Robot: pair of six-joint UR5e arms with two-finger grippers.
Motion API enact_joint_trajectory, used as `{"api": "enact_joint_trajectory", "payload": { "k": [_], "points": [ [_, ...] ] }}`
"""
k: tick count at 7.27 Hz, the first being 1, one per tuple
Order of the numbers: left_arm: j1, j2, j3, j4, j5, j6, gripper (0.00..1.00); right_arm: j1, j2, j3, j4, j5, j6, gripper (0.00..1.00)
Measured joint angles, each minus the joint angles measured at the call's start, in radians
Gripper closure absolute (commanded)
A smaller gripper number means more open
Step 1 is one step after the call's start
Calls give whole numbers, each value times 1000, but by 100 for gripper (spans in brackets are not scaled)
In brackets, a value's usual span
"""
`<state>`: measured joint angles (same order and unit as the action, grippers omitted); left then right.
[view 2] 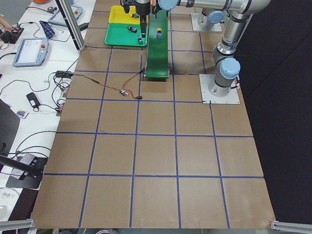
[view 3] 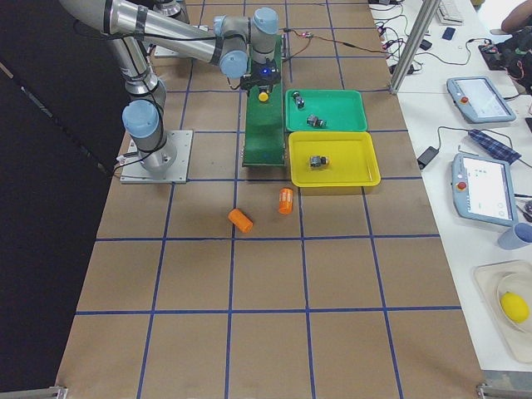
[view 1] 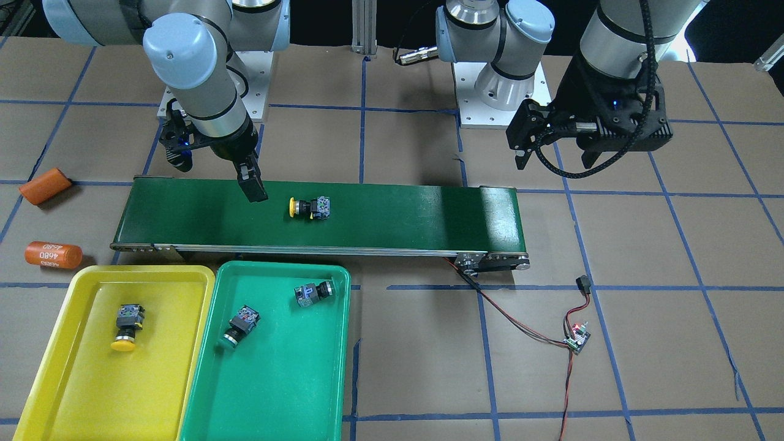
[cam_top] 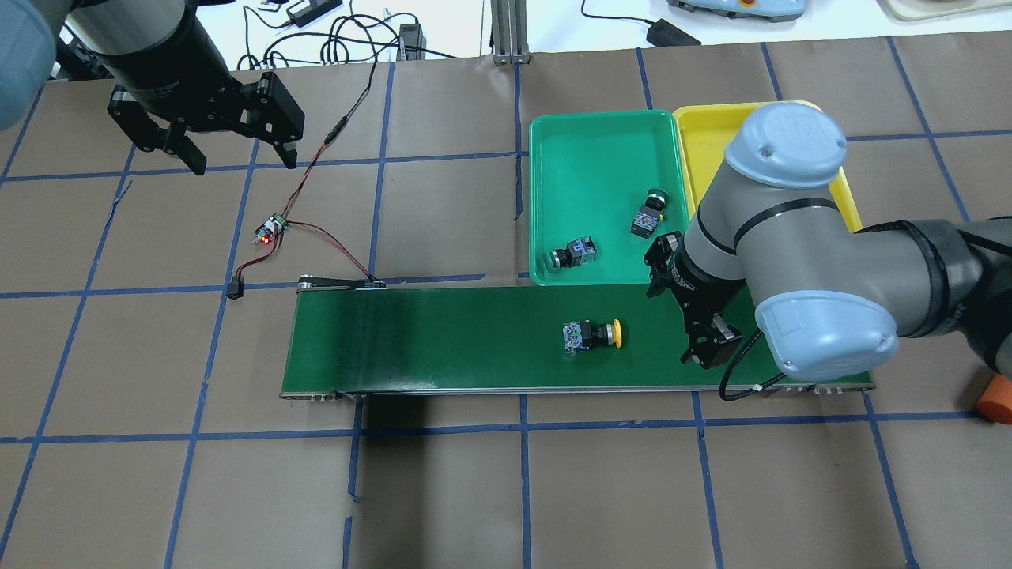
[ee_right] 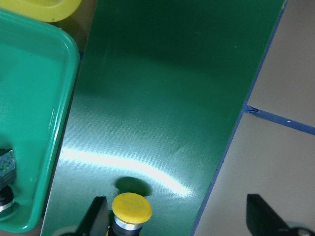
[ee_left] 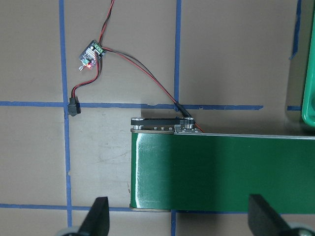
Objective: Sort buttons by color to trays
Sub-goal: 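Grasp the second yellow-capped button on the belt with the right gripper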
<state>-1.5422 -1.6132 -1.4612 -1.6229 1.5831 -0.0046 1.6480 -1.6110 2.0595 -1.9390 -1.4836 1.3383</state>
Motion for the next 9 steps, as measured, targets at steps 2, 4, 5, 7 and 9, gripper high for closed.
{"api": "enact_joint_trajectory", "payload": {
  "k": [2,4,5,7,9],
  "points": [
    [0,0,1,0,0,0,0,31,30,3,-15,0,40,0],
    [1,0,-1,0,0,0,0,75,80,3,-76,-5,99,0],
    [1,1,-1,0,0,0,0,90,95,2,-88,-12,112,0],
    [1,1,-1,0,0,0,0,97,106,1,-111,-21,119,0],
    [1,1,-1,0,0,0,0,98,116,1,-149,-55,120,0]
  ]
}}
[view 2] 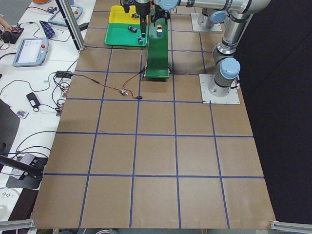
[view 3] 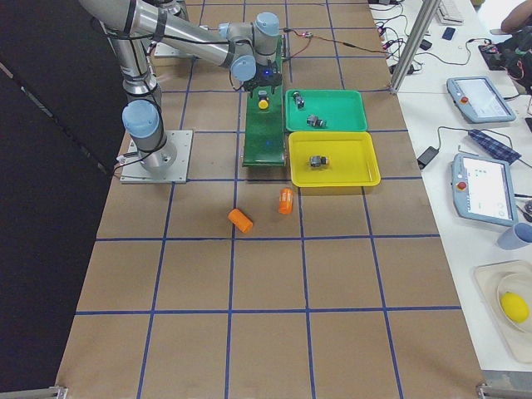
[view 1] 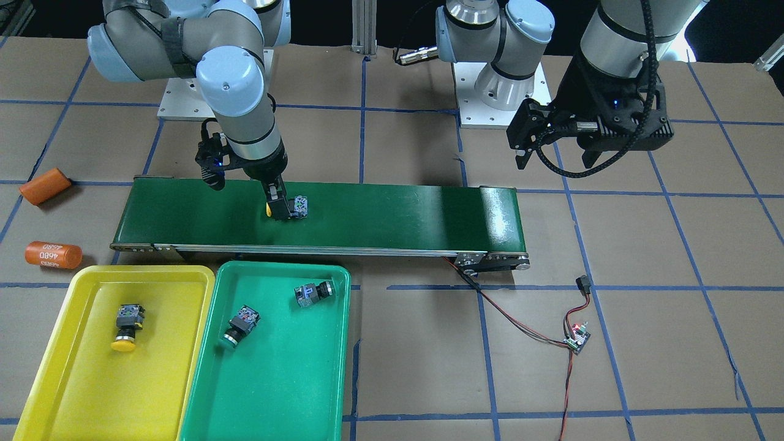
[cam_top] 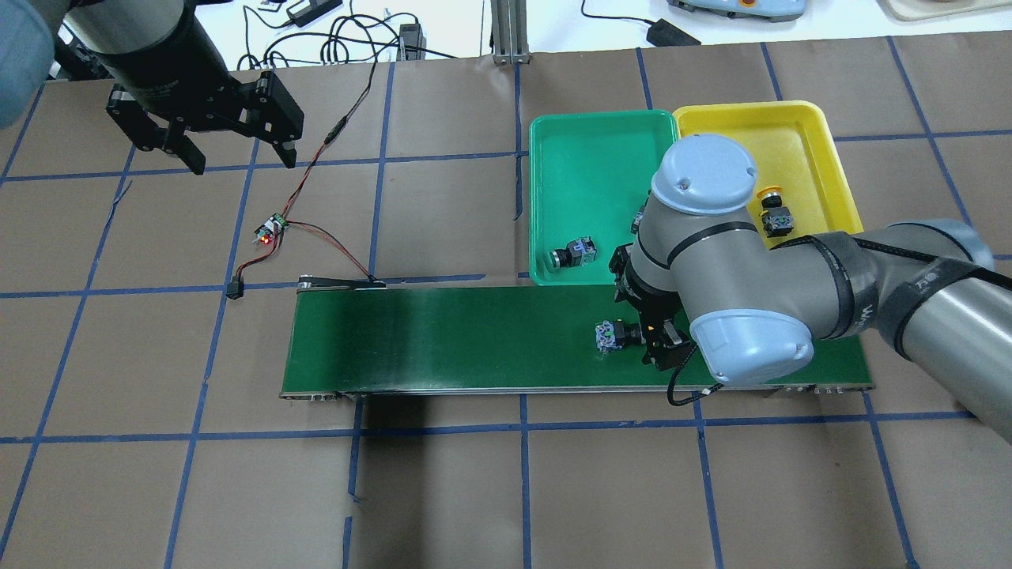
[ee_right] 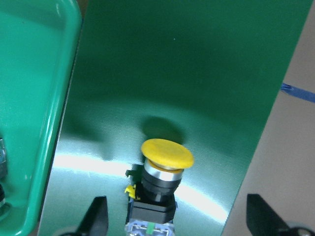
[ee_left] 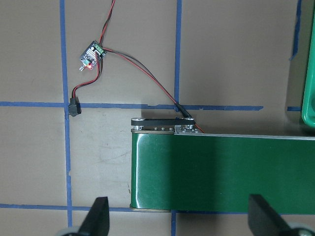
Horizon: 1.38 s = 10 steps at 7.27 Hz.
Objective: Sort buttons by color to trays
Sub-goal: 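Grasp the second yellow-capped button on the belt with the right gripper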
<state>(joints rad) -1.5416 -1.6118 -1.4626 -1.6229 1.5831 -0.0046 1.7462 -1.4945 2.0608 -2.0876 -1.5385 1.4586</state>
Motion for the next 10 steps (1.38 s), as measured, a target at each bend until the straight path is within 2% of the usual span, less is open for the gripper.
{"api": "enact_joint_trajectory", "payload": {
  "k": [2,3,4,5,7,10],
  "points": [
    [0,0,1,0,0,0,0,0,34,-2,-11,-41,0,0],
    [0,0,1,0,0,0,0,-1,46,-3,-12,-50,0,9],
    [0,0,1,0,0,0,0,-1,53,-3,-12,-59,-1,62],
    [0,0,0,0,0,0,0,-2,59,-3,-10,-71,-3,100],
    [0,-1,1,0,0,0,0,-3,61,-7,-12,-84,-7,100],
    [0,-1,2,0,0,0,0,-8,39,-20,-36,-164,-11,100]
  ]
}}
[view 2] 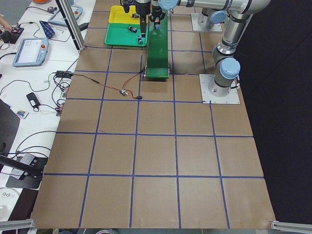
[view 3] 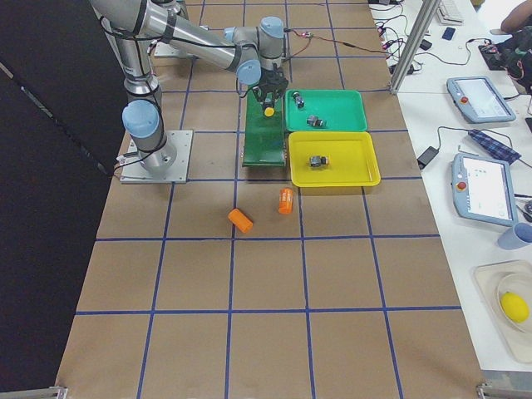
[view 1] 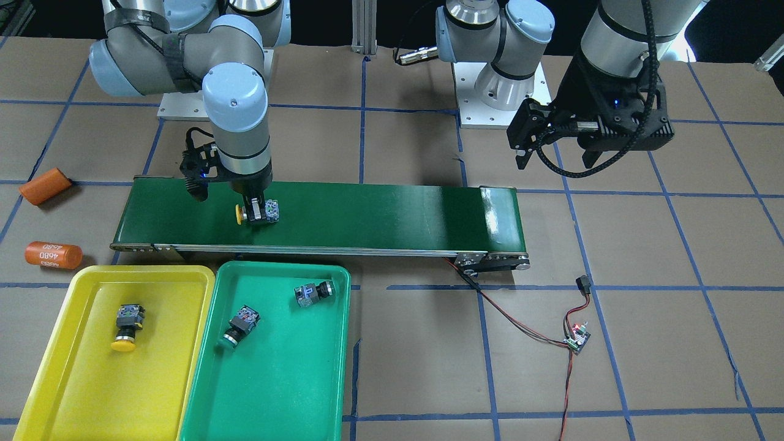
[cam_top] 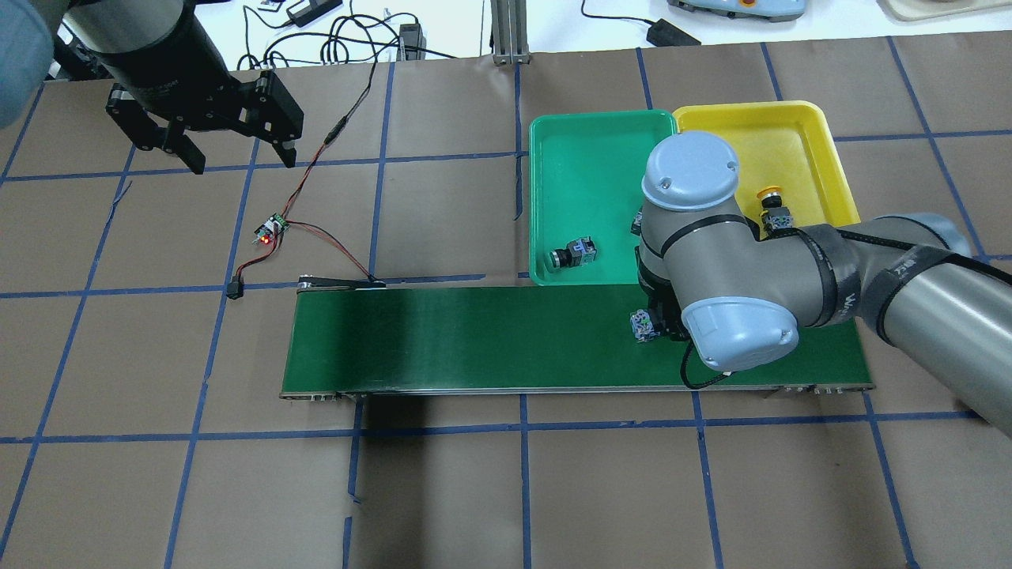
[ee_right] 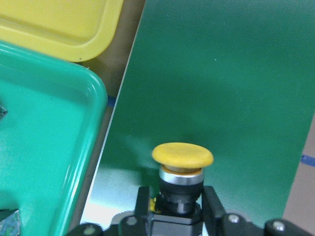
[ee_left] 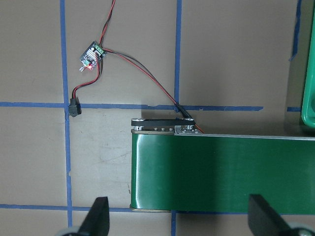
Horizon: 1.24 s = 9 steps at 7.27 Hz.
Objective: Sort buttons by color to trays
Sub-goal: 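Grasp the second yellow-capped button on the belt with the right gripper, then place the yellow-capped button in the yellow tray and open the right gripper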
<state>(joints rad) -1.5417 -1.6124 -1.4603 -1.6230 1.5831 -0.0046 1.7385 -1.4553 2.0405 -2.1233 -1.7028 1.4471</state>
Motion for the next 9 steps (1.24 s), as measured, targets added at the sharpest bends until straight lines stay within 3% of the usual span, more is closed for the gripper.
{"api": "enact_joint_trajectory", "payload": {
  "k": [3,6,7,9],
  "points": [
    [3,2,-4,0,2,1,0,-26,-30,-46,-57,-50,-153,100],
    [3,3,1,0,3,0,0,-212,51,-142,-130,-46,-629,99],
    [4,2,4,0,2,0,0,-251,115,-175,-167,-44,-732,1],
    [7,2,9,4,2,1,0,-273,192,-240,-232,-46,-809,0]
  ]
}}
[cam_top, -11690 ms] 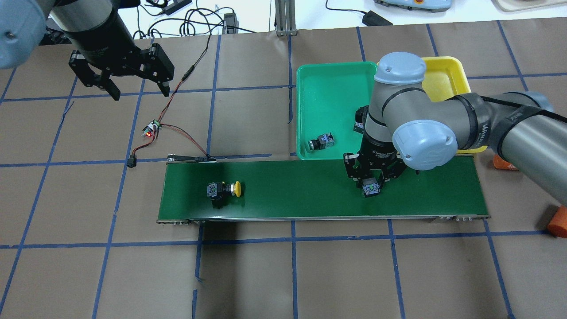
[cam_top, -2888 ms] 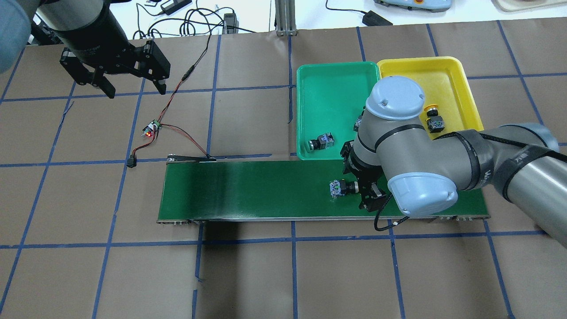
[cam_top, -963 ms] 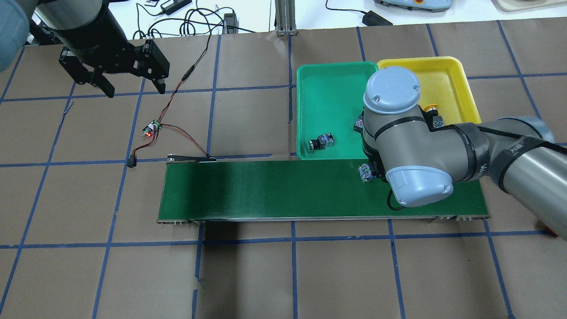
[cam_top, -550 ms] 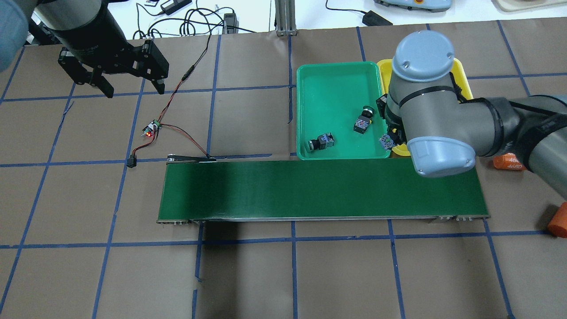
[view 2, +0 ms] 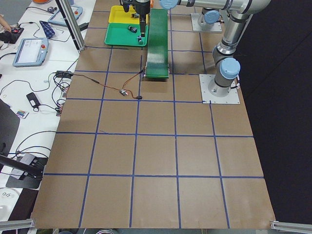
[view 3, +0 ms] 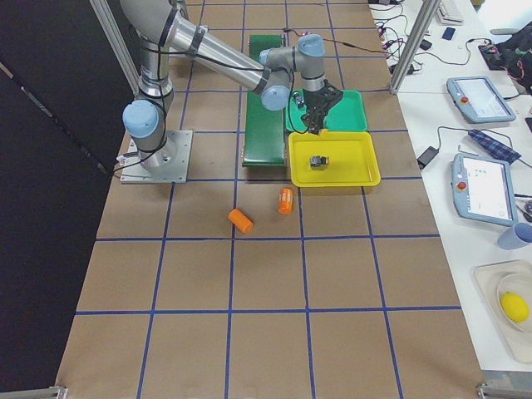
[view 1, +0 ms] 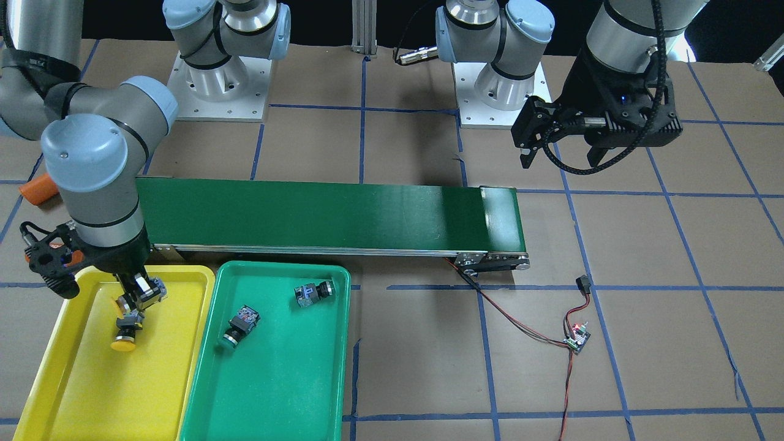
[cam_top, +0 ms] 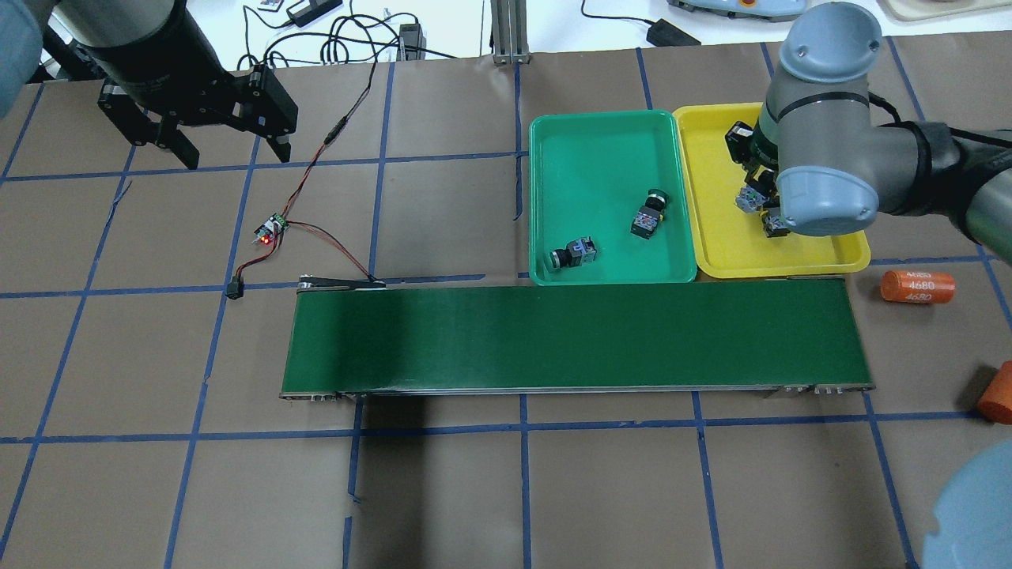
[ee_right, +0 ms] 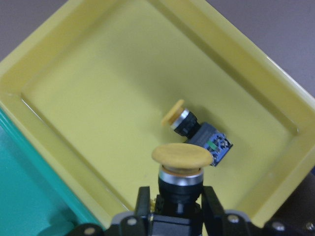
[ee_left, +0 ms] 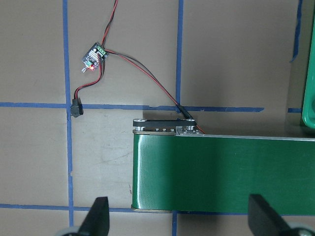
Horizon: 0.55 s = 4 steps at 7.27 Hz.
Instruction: Sort buttons by color to trays
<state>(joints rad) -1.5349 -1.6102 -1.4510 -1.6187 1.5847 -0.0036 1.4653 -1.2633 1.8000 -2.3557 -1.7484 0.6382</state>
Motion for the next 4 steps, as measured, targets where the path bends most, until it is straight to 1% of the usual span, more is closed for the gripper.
{"api": "enact_joint_trajectory", "payload": {
  "k": [1,2,4],
  "points": [
    [0,1,1,5,0,0,0,-2,3,-22,1,-3,-32,0],
    [0,3,2,9,0,0,0,-3,-18,-33,44,-4,-54,0],
    [0,8,1,12,1,1,0,-2,-127,-41,206,-4,-70,0]
  ]
}}
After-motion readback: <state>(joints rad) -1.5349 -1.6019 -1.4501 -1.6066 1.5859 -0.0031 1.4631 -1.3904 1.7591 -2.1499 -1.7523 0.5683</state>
